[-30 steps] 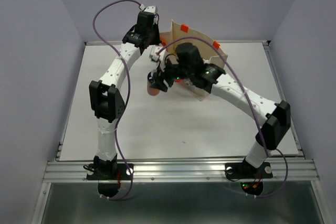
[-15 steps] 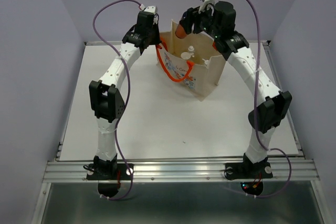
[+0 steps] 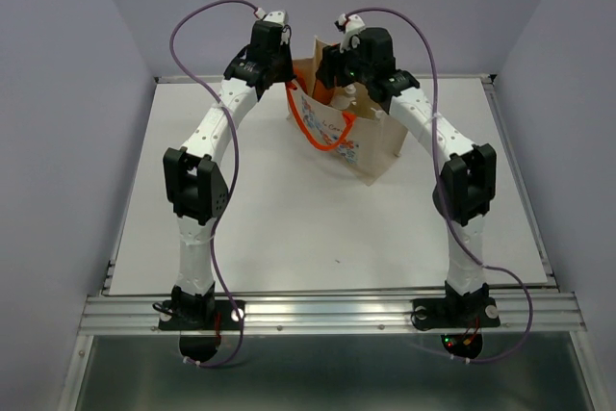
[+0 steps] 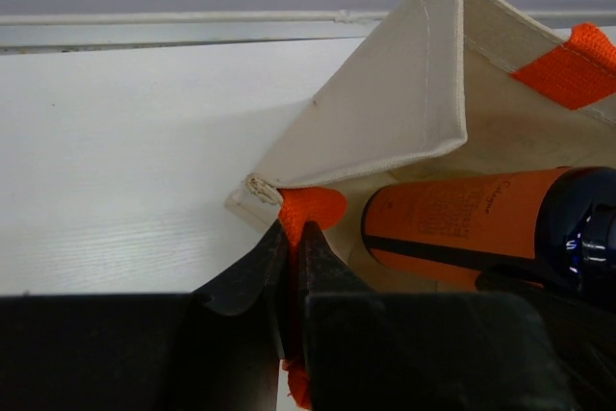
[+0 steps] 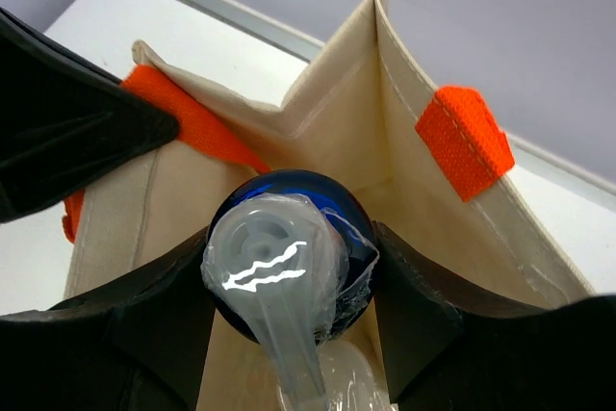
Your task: Place the personal care products into the canvas bag
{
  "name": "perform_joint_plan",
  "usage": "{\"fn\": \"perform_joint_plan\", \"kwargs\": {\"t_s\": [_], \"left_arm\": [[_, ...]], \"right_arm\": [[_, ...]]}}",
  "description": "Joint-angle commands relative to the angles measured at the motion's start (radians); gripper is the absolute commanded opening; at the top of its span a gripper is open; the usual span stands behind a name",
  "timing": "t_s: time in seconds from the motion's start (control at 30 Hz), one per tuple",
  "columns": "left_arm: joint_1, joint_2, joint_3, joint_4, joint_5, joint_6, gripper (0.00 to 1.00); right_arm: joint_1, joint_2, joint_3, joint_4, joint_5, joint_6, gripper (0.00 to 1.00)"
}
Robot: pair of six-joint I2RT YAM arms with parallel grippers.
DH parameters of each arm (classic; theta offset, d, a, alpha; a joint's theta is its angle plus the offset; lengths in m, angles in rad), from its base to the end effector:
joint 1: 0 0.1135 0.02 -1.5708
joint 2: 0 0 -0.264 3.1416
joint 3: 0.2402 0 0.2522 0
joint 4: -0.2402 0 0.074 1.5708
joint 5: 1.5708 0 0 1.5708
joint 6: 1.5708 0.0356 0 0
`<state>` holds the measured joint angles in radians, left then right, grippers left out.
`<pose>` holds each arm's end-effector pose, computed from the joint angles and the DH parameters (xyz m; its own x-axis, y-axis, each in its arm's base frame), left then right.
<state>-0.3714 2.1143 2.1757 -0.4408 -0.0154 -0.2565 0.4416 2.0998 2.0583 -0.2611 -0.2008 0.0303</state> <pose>0.4653 -0.1806 0.3738 -0.4225 -0.1077 -0.8999 0.2506 0.9403 -0.2301 0.4530 0.2220 0.3587 -0.2872 -0.1029 -0.9523 -0.5825 0.8080 0.0883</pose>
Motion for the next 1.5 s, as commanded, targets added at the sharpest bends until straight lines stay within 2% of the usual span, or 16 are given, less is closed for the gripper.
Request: {"fn": "perform_joint_plan", "kwargs": {"t_s": [0.0, 0.13, 0.33, 0.83, 1.07, 1.17, 1.27, 1.4, 1.47], "left_arm": [[0.003, -0.062, 0.039, 0.02, 0.0, 0.0, 0.0], [0.003, -0.065, 0.036, 0.017, 0.0, 0.002, 0.0], [0.003, -0.071, 0.035, 0.017, 0.005, 0.002, 0.0], [0.002, -0.1, 0.007, 0.028, 0.011, -0.007, 0.0], [0.002, -0.1, 0.006, 0.027, 0.008, -0.003, 0.0], [0.002, -0.102, 0.004, 0.027, 0.005, -0.006, 0.0], [0.002, -0.102, 0.003, 0.027, 0.006, -0.004, 0.0], [0.002, -0.1, 0.004, 0.03, 0.006, -0.006, 0.0], [0.002, -0.099, 0.006, 0.031, 0.005, -0.007, 0.0]], "right_arm": [[0.005, -0.026, 0.016, 0.25, -0.068, -0.006, 0.03], [0.005, 0.011, -0.032, 0.365, -0.109, -0.007, 0.02], [0.025, 0.08, -0.027, 0.375, -0.085, -0.092, 0.03], [0.025, 0.244, -0.009, 0.382, -0.025, -0.079, 0.06], [0.025, 0.214, -0.006, 0.393, -0.034, -0.056, 0.05], [0.025, 0.174, -0.024, 0.401, -0.043, -0.052, 0.11], [0.025, 0.131, -0.079, 0.477, -0.034, -0.033, 0.11], [0.025, 0.117, -0.079, 0.491, -0.055, -0.002, 0.13], [0.025, 0.1, -0.111, 0.531, -0.052, 0.02, 0.1]]}}
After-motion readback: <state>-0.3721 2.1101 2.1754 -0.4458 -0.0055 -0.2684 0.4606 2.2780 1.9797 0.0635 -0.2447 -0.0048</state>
